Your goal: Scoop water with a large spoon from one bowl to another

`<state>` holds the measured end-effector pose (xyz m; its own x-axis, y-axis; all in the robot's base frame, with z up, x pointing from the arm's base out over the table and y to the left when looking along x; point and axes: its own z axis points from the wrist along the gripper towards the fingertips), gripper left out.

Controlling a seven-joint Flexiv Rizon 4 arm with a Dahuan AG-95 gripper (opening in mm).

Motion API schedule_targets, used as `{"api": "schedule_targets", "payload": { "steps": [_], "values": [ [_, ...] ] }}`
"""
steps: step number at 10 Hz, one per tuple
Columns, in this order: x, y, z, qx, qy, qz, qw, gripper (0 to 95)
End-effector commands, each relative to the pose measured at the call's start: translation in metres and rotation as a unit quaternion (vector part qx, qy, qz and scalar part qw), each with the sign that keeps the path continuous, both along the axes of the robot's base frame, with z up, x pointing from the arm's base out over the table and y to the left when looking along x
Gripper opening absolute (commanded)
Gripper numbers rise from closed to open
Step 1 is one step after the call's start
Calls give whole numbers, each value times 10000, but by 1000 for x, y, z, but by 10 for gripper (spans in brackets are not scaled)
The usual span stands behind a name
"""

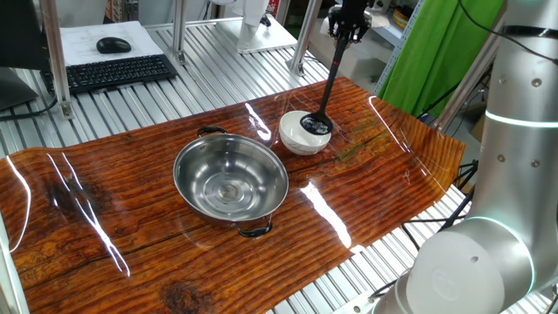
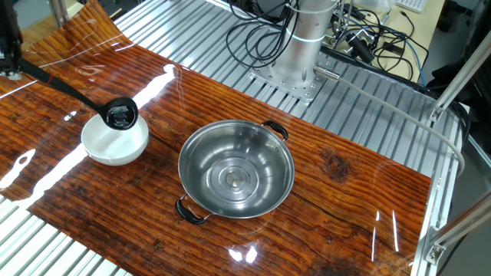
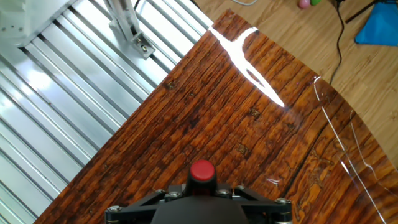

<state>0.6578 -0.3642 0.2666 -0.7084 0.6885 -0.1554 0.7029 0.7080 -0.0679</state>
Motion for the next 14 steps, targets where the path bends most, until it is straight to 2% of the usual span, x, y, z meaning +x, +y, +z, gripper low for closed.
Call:
{"api": "schedule_targets", "payload": {
  "steps": [1, 3, 4, 8, 14],
  "values": [
    [2, 0, 0, -48, -27, 45, 10000, 0],
    [3, 0, -1, -91, -55, 61, 9999, 0],
    [3, 0, 0, -163, -46, 114, 9998, 0],
    [3, -1, 0, -335, -166, 185, 9991, 0],
    [6, 1, -2, -565, -188, 220, 9980, 0]
  ]
}}
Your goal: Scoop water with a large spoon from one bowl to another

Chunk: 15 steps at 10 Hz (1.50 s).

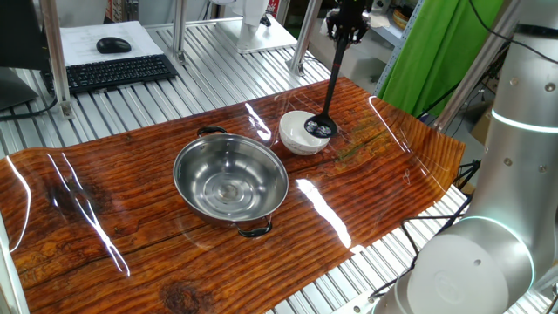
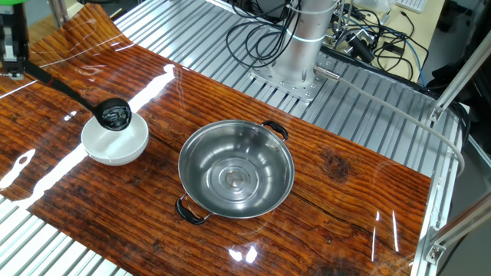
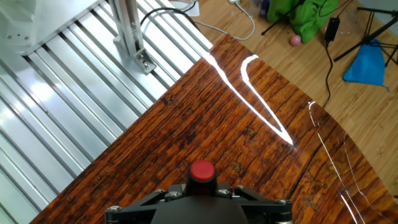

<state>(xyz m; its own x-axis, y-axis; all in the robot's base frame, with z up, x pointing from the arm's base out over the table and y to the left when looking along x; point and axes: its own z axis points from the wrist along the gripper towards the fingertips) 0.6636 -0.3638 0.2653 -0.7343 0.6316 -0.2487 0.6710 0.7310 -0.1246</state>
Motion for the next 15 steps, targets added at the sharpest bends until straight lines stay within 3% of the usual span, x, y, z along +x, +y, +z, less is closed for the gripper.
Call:
{"api": "schedule_targets", "payload": {
  "steps": [1, 4, 7, 12, 15],
  "values": [
    [3, 3, -2, -73, -41, -3, 10000, 0],
    [3, 3, -2, -149, -23, 56, 9999, 0],
    [7, 7, -4, -362, 62, 268, 9990, 0],
    [14, 21, -7, -528, 166, 356, 9978, 0],
    [17, 30, -9, -701, 221, 456, 9963, 0]
  ]
}}
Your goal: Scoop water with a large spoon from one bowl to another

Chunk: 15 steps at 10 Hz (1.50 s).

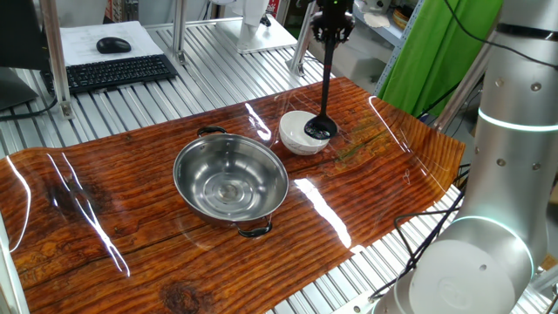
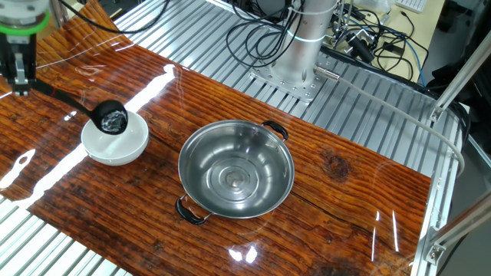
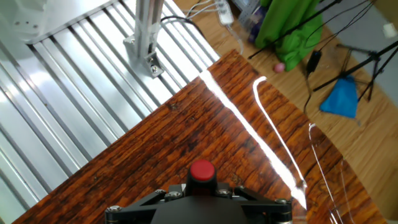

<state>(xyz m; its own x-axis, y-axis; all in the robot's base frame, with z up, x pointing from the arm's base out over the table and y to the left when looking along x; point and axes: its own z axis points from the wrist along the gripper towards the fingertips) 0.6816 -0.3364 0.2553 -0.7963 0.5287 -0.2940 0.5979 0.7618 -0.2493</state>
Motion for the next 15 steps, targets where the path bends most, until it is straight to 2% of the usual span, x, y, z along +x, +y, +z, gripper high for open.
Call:
{"api": "schedule_targets", "payload": {
  "steps": [1, 4, 5, 6, 9, 11, 15],
  "values": [
    [0, 5, 1, -93, 56, 31, 9999, 0],
    [0, 8, 2, -376, 326, 239, 9985, 0],
    [0, 8, 2, -433, 368, 302, 9979, 0],
    [0, 9, 1, -479, 385, 319, 9976, 0],
    [-1, 11, 0, -487, 391, 279, 9977, 0],
    [1, 13, -2, -593, 422, 265, 9970, 0],
    [3, 15, -3, -706, 480, 301, 9959, 0]
  ]
}}
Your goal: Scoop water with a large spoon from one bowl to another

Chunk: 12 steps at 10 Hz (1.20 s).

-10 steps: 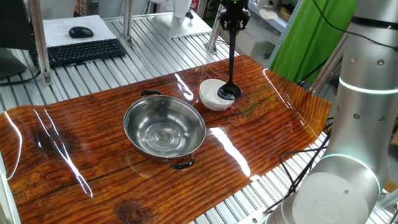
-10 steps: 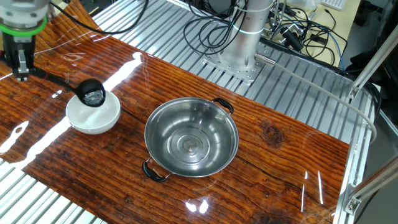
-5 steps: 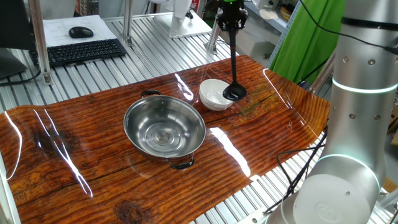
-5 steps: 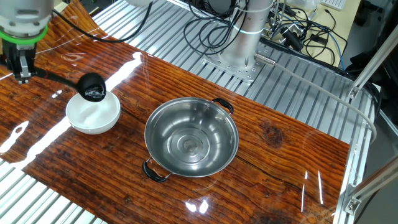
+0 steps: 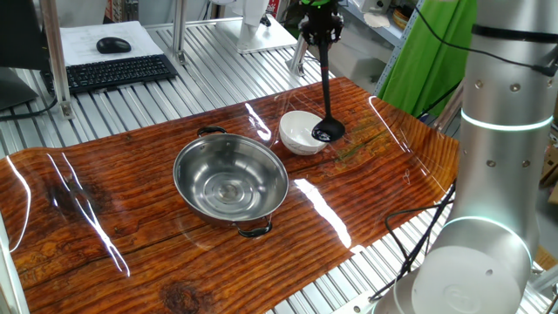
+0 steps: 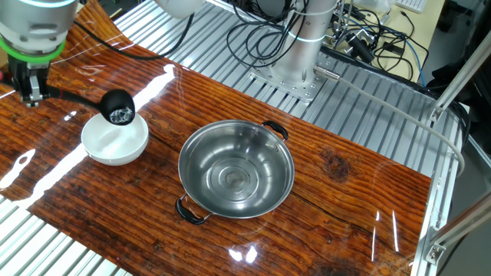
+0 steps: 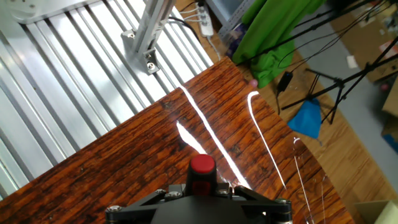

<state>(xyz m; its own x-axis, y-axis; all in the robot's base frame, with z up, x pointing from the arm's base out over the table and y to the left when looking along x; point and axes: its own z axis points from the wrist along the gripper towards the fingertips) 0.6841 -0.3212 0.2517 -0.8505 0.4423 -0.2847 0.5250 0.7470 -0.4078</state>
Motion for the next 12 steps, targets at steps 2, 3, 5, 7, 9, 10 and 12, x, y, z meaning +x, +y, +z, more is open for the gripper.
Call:
{"api": "schedule_targets", "payload": {
  "steps": [2, 3, 5, 7, 9, 10, 12],
  "values": [
    [2, 1, -2, -47, 37, 35, 10000, 0],
    [3, 2, -3, -104, 66, 75, 9999, 0],
    [5, 4, -5, -164, 94, 95, 9998, 0],
    [6, 4, -5, -184, 113, 112, 9997, 0],
    [7, 5, -7, -248, 137, 165, 9995, 0],
    [8, 6, -8, -322, 160, 198, 9992, 0],
    [11, 8, -11, -415, 190, 242, 9987, 0]
  ]
}}
